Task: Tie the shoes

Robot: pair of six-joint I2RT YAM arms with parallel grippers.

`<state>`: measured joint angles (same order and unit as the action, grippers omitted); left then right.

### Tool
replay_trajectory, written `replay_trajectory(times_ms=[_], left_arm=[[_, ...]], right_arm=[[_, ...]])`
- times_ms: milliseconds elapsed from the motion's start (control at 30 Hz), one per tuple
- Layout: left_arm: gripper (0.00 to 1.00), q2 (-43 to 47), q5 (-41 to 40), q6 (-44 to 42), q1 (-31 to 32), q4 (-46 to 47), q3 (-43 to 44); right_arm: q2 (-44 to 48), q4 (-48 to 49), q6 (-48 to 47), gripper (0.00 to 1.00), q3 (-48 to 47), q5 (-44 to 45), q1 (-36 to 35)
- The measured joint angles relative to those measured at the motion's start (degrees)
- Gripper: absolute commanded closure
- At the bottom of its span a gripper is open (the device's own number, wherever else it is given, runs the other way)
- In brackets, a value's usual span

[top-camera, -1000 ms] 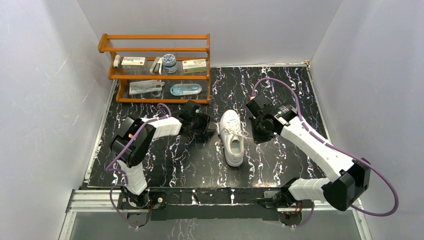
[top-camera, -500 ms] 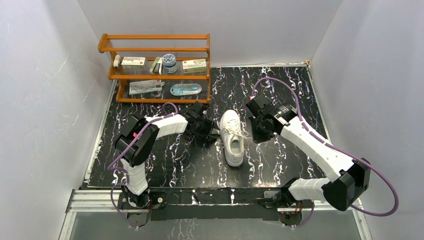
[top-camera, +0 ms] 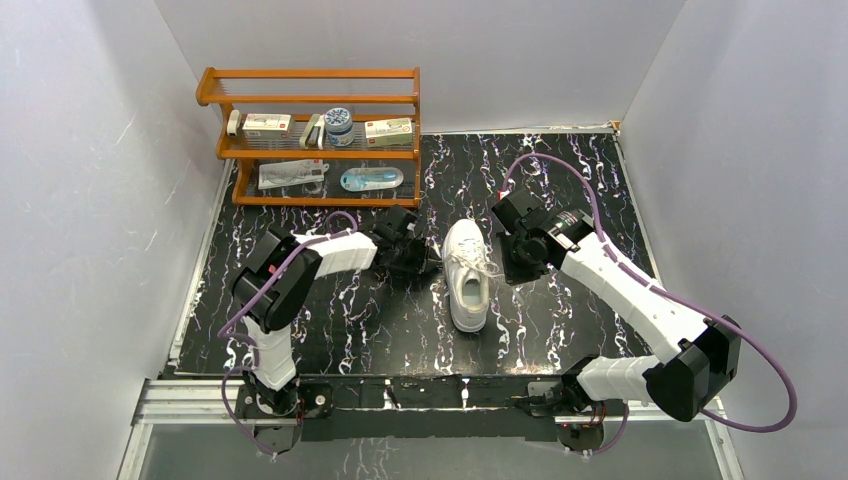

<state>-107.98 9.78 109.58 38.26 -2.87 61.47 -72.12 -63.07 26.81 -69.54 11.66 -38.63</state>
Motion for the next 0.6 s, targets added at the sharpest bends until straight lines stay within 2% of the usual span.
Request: replay_trajectory(times_ms=[133,267,600], left_arm=[[1.0,1.7,-2.1,2.4,1.1,0.6,-2.8],[1.0,6.0,-5.1,2.3,1.7,-3.4,-4.5],[1.0,29.6,-12.3,-4.1,0.8,-14.3,-4.2]], right_arm=[[0.0,-0.1,0.3,1.0,0.0,0.5,0.0],[0.0,-1.7,1.3,1.0,-0.4,3.4,0.0],[0.5,-3.5,1.5,1.0,-2.1,6.1,0.0]])
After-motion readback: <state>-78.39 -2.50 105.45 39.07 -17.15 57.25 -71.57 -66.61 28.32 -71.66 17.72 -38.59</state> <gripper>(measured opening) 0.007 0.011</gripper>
